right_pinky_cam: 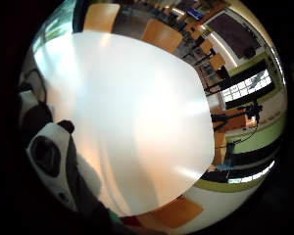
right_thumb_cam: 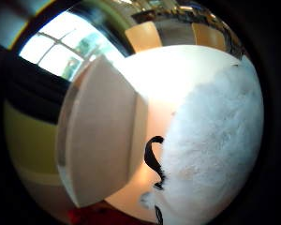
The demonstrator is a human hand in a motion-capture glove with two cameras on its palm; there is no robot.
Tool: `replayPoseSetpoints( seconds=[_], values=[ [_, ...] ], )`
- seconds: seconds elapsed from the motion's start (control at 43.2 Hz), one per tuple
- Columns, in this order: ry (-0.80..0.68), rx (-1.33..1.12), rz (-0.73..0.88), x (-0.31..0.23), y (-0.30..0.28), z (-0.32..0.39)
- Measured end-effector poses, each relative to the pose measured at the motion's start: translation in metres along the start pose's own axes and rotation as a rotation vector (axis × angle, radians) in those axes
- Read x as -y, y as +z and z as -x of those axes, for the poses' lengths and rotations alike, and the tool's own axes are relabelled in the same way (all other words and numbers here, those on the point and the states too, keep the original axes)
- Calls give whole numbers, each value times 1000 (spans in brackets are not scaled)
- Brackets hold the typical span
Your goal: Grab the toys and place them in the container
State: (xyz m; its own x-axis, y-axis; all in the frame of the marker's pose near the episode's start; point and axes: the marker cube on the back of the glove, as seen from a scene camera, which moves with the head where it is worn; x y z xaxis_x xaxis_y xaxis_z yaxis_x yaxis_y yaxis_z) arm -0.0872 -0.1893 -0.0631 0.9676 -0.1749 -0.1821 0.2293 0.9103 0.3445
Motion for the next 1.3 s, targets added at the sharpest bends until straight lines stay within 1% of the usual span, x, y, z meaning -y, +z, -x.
replayPoseSetpoints(
  seconds=[0.139, 0.255, 0.348, 0.371, 0.463, 0.649, 0.811, 0.95, 1.135, 1.298],
  values=[
    [-1, 113, -61, 2, -52, 28],
    [-83, 90, -96, 3, -85, 50],
    [-54, 97, -100, 11, -97, 75],
    [-54, 98, -99, 13, -99, 81],
    [-147, 97, -101, 18, -101, 107],
    [-264, 112, -95, 29, -103, 150],
    [-227, 166, -60, 40, -96, 200],
    [-248, 189, -47, 39, -86, 225],
    [-276, 198, -28, 34, -83, 241],
    [-273, 186, 51, 30, -79, 244]
  ],
)
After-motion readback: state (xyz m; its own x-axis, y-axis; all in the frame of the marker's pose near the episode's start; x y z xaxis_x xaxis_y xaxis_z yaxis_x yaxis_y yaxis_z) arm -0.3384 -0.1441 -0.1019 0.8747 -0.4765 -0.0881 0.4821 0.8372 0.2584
